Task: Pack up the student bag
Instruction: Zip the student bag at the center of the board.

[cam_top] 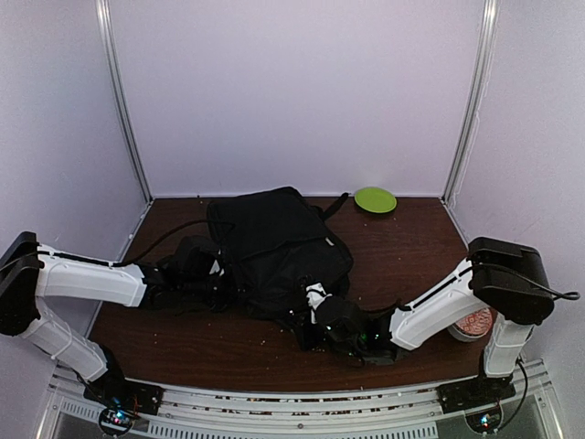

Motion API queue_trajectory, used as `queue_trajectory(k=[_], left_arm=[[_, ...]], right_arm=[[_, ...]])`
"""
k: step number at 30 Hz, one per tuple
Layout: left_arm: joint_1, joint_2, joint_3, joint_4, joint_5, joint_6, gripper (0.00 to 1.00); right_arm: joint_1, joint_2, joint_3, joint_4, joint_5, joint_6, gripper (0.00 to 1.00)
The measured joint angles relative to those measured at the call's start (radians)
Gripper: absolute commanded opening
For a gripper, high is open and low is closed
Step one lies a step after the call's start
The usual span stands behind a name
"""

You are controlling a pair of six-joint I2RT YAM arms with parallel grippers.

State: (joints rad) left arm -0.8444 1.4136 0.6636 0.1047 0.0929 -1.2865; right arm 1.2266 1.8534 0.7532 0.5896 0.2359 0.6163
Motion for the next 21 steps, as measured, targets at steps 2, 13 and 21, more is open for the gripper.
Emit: queue_trajectory(k=[2,13,21], left_arm=[[0.0,0.0,0.0,0.0,0.0,0.0,0.0],[0.0,0.0,0.0,0.0,0.0,0.0,0.0],[0.0,0.0,0.0,0.0,0.0,0.0,0.0]], right_arm=[[0.0,0.0,0.0,-0.006,0.0,0.0,0.14],[0.0,0.0,0.0,-0.018,0.0,-0.009,0.04],[0.0,0.0,0.009,-0.022,0.0,-0.012,0.0]])
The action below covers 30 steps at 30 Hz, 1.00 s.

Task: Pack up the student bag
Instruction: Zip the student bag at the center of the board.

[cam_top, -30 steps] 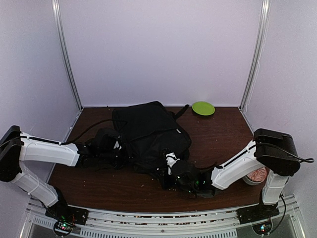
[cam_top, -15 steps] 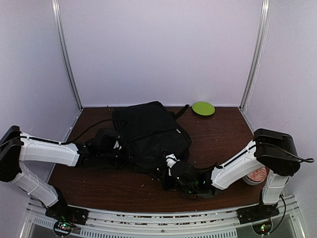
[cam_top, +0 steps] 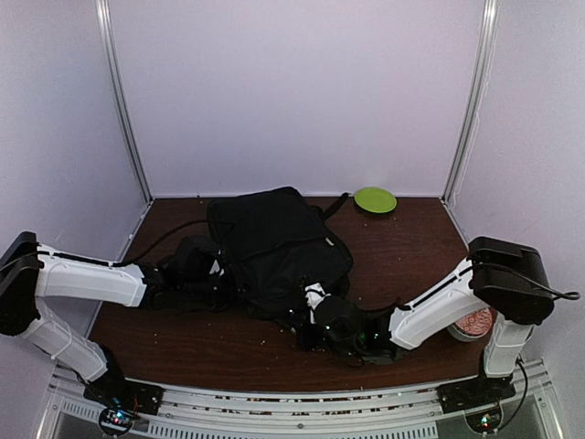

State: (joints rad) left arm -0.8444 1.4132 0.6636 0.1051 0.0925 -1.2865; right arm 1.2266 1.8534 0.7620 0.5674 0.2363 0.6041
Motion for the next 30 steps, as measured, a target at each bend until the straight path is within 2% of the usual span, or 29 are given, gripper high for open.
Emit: queue_trajectory(k=[5,16,22,30], left_arm=[[0.0,-0.001,0.0,-0.001,0.0,0.0,0.0],[0.0,-0.002,-0.004,0.009,0.001,0.0,0.0],[0.0,-0.027,-0.032,0.027,-0.003,0.001,0.0],[0.0,-0.061,-0.053,0.024,-0.005,0.012,0.0]], right_arm=[[0.0,-0.008,0.0,-0.034,0.0,0.0,0.0],[-0.011,-0.111,0.012,-0.315,0.051,0.012,0.0],[-0.071,-0.151,-0.007,-0.414,0.073,0.035,0.0],[-0.169,-0.22,-0.068,-0.448,0.076,0.035,0.0]])
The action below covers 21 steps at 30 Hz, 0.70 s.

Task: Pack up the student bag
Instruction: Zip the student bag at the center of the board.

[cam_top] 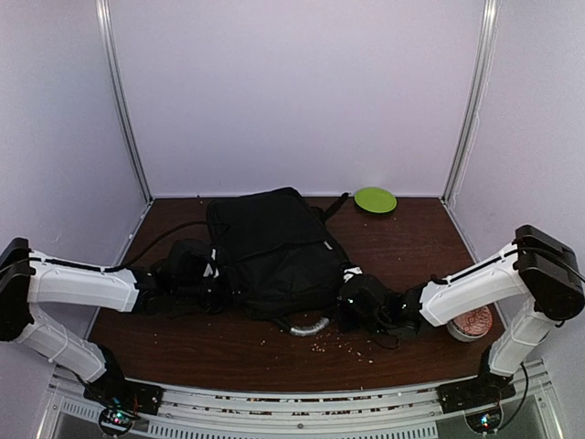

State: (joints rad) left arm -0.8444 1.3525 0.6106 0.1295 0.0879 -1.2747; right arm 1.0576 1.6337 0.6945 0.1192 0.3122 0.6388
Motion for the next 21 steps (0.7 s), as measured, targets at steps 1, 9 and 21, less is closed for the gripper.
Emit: queue_trajectory(k=[1,9,21], left_arm=[[0.0,-0.002,-0.001,-0.002,0.0,0.004,0.0],[0.0,-0.027,-0.026,-0.005,0.001,0.024,0.0],[0.0,-0.055,-0.058,-0.029,-0.006,0.074,0.0]], right_arm=[[-0.011,-0.008,-0.005,-0.002,0.0,-0.004,0.0],[-0.105,-0.023,-0.014,-0.001,-0.026,-0.048,0.0],[-0.173,-0.026,-0.015,0.031,-0.136,-0.098,0.0]])
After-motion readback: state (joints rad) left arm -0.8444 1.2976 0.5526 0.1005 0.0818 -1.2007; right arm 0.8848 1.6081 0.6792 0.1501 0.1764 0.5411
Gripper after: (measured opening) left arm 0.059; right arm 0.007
